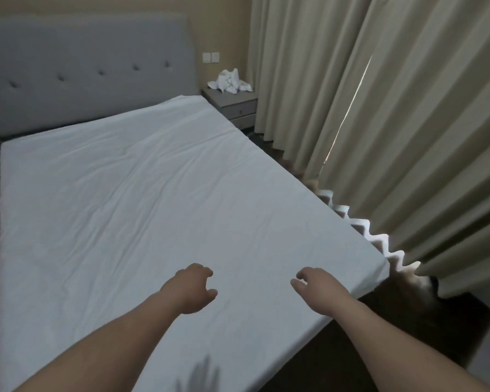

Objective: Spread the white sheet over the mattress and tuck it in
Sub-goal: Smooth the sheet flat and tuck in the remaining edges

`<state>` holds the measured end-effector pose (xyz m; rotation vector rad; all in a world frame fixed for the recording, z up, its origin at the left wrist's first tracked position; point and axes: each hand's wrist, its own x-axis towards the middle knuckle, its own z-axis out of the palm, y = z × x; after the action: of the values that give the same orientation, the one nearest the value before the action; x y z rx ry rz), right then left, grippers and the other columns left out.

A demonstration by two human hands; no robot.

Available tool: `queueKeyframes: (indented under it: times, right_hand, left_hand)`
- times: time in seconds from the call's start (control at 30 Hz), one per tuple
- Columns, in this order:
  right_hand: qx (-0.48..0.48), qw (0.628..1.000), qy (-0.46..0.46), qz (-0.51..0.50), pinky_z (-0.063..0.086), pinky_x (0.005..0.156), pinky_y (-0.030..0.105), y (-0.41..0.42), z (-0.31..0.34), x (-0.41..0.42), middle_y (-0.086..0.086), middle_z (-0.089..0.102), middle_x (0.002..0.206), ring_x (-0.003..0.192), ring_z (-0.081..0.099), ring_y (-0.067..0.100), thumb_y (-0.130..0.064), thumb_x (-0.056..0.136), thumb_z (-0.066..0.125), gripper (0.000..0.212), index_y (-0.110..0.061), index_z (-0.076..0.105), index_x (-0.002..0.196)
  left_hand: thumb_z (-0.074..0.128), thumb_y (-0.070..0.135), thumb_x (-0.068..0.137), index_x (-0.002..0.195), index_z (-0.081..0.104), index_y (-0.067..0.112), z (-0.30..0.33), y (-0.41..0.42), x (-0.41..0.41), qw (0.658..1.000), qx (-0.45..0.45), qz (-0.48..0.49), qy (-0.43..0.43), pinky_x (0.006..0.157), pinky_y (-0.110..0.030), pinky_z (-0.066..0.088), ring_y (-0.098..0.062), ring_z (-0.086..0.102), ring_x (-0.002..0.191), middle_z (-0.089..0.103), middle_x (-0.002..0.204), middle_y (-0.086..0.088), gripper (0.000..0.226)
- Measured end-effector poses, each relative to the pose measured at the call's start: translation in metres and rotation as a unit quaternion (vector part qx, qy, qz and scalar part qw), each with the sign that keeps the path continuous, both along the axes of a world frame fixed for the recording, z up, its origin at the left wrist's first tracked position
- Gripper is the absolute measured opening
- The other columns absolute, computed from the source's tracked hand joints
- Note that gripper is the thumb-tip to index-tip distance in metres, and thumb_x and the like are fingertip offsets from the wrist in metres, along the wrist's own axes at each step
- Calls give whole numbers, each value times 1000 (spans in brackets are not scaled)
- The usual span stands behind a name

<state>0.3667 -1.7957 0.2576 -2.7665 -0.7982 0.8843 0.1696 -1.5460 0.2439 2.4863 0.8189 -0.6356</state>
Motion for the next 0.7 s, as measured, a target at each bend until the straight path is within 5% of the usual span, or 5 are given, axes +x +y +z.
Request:
queueKeyframes:
  times: [0.4,0.7]
  right_hand:
    - [-43,985,48,157,49,101,36,-64,-73,233,0,56,145,126,56,20,-49,103,43,53,-19,52,146]
    - [-100,949,48,296,49,97,36,-65,-69,335,2,58,143,123,58,21,-46,104,43,50,-18,52,145]
  left_hand:
    - [53,53,97,152,42,28,-35,-102,189,990,13,137,11,110,-39,42,-20,44,140,37,159,5,61]
    - [52,53,97,152,41,30,-58,-208,253,968,-60,239,39,111,-41,41,-21,40,142,35,159,8,61]
